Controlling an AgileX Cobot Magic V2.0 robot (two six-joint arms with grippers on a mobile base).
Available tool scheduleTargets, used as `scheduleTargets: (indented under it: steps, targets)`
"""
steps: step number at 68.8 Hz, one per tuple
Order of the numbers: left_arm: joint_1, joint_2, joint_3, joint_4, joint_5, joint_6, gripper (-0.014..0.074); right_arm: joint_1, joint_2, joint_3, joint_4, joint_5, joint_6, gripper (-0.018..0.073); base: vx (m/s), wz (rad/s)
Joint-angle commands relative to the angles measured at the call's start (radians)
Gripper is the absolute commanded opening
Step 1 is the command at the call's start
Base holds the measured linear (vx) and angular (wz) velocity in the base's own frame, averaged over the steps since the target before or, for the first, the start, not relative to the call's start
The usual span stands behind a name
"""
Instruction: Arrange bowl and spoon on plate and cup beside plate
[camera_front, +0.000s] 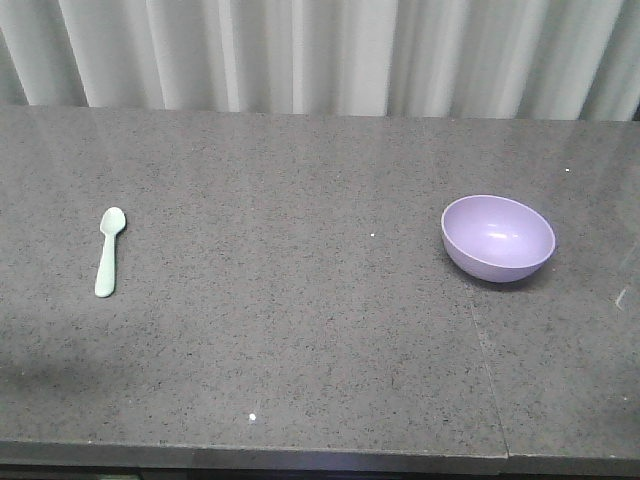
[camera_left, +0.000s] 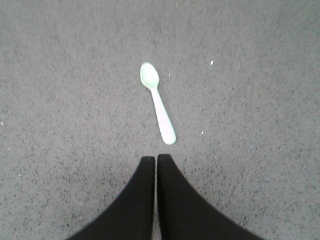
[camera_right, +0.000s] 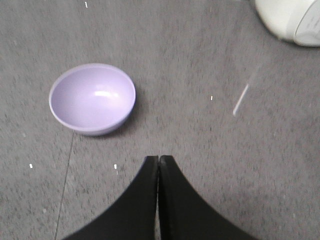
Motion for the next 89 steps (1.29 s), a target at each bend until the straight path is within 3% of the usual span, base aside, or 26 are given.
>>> scheduleTargets:
  steps: [1, 14, 25, 26, 37, 44, 52, 71, 89]
  targets:
    - [0.000, 0.019, -0.034, -0.015, -0.039, -0.007, -0.0006, 0.004, 0.032, -0.031, -0.016, -0.011, -0.016, -0.0009, 0.00, 0.00]
    - [0.000, 0.041, -0.034, -0.015, -0.022, -0.007, -0.0006, 0.004, 0.069, -0.031, -0.015, 0.041, -0.049, 0.0030, 0.00, 0.00]
    - [0.000, 0.042, -0.034, -0.015, -0.026, -0.007, 0.0033, 0.004, 0.072, -0.031, -0.014, 0.040, -0.048, 0.0166, 0.00, 0.00]
    - [0.000, 0.042, -0.034, -0.014, -0.026, -0.005, 0.0102, 0.004, 0.072, -0.031, -0.011, 0.033, -0.039, 0.0279, 0.00, 0.00]
    - [0.000, 0.042, -0.034, -0.014, -0.026, 0.019, 0.0316, 0.004, 0.072, -0.031, -0.011, 0.027, -0.012, 0.0461, 0.00, 0.00]
    - [0.000, 0.042, -0.034, -0.014, -0.029, 0.019, 0.0482, 0.004, 0.072, -0.031, -0.011, 0.019, 0.002, 0.0519, 0.00, 0.00]
    - [0.000, 0.042, -0.034, -0.015, -0.031, 0.018, 0.0601, 0.004, 0.072, -0.031, -0.011, 0.019, 0.002, 0.0530, 0.00, 0.00]
    - [-0.018, 0.112, -0.034, -0.043, -0.026, 0.014, 0.0587, 0.004, 0.072, -0.031, -0.011, 0.001, 0.002, 0.0527, 0.00, 0.00]
    - [-0.088, 0.315, -0.035, -0.033, -0.098, -0.068, 0.0585, 0.004, 0.072, -0.031, 0.004, -0.013, 0.004, 0.0527, 0.00, 0.00]
